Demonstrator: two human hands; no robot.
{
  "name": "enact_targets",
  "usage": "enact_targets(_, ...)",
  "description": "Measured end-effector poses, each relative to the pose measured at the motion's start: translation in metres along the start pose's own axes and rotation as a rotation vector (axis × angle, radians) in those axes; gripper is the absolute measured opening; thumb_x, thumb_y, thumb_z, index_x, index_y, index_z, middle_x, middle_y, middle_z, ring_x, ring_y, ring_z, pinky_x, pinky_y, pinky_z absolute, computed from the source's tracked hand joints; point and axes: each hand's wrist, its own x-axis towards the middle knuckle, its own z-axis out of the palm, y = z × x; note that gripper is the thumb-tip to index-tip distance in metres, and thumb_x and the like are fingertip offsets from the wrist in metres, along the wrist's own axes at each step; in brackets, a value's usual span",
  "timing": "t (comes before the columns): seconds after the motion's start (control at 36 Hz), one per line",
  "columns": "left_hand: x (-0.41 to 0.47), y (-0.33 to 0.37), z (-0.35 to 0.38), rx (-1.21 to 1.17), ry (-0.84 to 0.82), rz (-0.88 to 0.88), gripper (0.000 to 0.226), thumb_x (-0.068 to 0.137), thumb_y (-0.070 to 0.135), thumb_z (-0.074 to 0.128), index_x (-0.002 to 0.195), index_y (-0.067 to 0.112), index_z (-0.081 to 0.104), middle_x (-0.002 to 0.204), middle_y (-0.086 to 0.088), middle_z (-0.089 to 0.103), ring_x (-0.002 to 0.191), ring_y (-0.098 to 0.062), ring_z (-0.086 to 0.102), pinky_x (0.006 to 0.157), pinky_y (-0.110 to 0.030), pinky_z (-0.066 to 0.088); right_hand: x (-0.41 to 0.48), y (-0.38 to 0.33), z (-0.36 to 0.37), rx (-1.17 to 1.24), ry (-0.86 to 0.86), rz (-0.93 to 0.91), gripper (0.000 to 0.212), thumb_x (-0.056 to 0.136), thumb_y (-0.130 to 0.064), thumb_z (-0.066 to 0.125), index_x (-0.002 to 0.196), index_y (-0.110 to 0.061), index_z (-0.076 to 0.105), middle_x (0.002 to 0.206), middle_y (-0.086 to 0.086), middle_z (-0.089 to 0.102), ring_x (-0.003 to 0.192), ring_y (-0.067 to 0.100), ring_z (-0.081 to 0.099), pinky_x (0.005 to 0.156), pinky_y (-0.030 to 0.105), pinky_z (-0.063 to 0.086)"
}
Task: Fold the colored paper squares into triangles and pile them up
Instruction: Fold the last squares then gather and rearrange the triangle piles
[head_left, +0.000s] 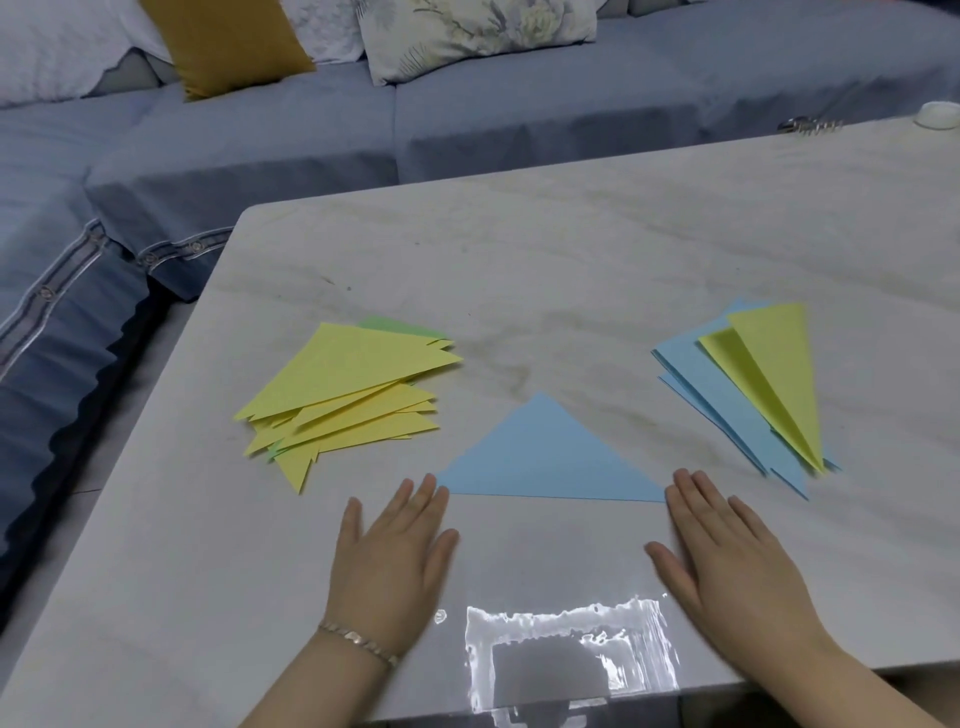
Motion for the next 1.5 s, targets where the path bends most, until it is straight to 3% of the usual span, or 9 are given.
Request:
enact_targets(0.14,0.015,0.016,-0.018,0.032,0.035,-0.094,0.040,0.091,0.046,0.034,0.109,0.023,0.061,0.117,0.009,0.059,0.110,-0.015,0.055,0.098,-0.037,0.035,-0.002,-0.002,-0.001,0.024,-0.003,0.036,0.081,0.096,-0.054,0.008,0.116,0.004,0.061,0.127,0.016,0.057,0.124,0.021,0.040,0.107,0.025,0.010)
enact_targets(0.25,0.039,0.018,-0.023,-0.078,0.018,-0.193,0.040,0.089,0.049,0.044,0.116,0.021,0.046,0.116,0.000,0.047,0.110,-0.020,0.043,0.084,-0.028,0.036,-0.001,-0.001,-0.003,0.023,0.015,0.032,0.081,0.096,-0.055,0.009,0.115,0.003,0.063,0.126,0.016,0.058,0.122,0.026,0.050,0.107,0.025,0.012)
enact_targets(0.39,0.058,0.021,-0.029,-0.288,-0.103,-0.317,0.047,0.082,0.045,0.060,0.118,0.019,0.045,0.114,-0.005,0.051,0.106,-0.025,0.049,0.086,-0.032,0.039,0.001,-0.004,-0.003,0.014,0.073,0.032,0.079,0.095,-0.055,0.012,0.108,0.001,0.066,0.118,0.015,0.063,0.108,0.031,0.061,0.095,0.035,0.038)
enact_targets(0.58,0.065,0.019,-0.029,-0.552,-0.123,-0.368,0.026,0.072,0.030,0.071,0.075,0.028,0.045,0.102,-0.005,0.054,0.099,-0.024,0.049,0.071,-0.025,0.037,0.016,-0.013,-0.010,0.023,0.196,0.058,0.039,0.069,-0.031,0.054,0.081,0.002,0.071,0.094,0.018,0.070,0.085,0.033,0.068,0.070,0.044,0.054)
enact_targets(0.89,0.046,0.027,-0.024,-0.756,0.108,-0.187,0.022,0.084,0.013,0.057,0.074,0.026,0.043,0.064,0.006,0.052,0.055,-0.009,0.044,0.049,-0.020,0.032,0.018,-0.016,-0.010,0.041,0.251,0.072,0.037,0.060,-0.025,0.061,0.083,0.003,0.070,0.089,0.018,0.069,0.078,0.033,0.068,0.064,0.042,0.055)
enact_targets(1.06,0.062,-0.005,-0.054,-1.195,0.512,-0.360,0.031,0.086,-0.003,0.051,0.076,0.025,0.044,0.057,0.002,0.054,0.045,-0.004,0.054,0.056,-0.027,0.045,0.018,-0.014,-0.009,0.068,0.258,0.062,0.040,0.064,-0.024,0.064,0.097,-0.001,0.068,0.090,0.015,0.067,0.079,0.034,0.066,0.065,0.040,0.054)
enact_targets(1.19,0.087,-0.069,-0.076,-0.982,0.572,-0.464,0.018,0.085,0.006,0.055,0.098,0.017,0.049,0.076,-0.006,0.055,0.067,-0.026,0.054,0.069,-0.033,0.043,0.023,-0.016,-0.012,0.083,0.272,0.045,0.025,0.064,-0.019,0.070,0.085,-0.006,0.069,0.081,0.010,0.065,0.072,0.032,0.064,0.060,0.035,0.052)
enact_targets(1.33,0.097,-0.101,-0.071,-0.542,0.415,-0.628,0.044,0.085,0.016,0.060,0.127,0.014,0.047,0.128,-0.018,0.042,0.121,-0.034,0.037,0.097,-0.039,0.034,0.028,-0.023,-0.014,0.117,0.245,0.026,0.019,0.065,-0.021,0.061,0.078,-0.009,0.068,0.082,0.008,0.065,0.074,0.030,0.064,0.061,0.033,0.051)
enact_targets(1.5,0.102,-0.073,-0.052,-0.269,0.262,-0.210,0.048,0.095,0.024,0.044,0.141,0.012,0.035,0.154,-0.008,0.018,0.139,-0.025,0.025,0.109,-0.038,0.026,0.039,-0.021,-0.022,0.161,0.245,0.080,0.035,0.055,-0.006,0.083,0.087,-0.002,0.070,0.104,0.024,0.065,0.090,0.040,0.065,0.071,0.048,0.053)
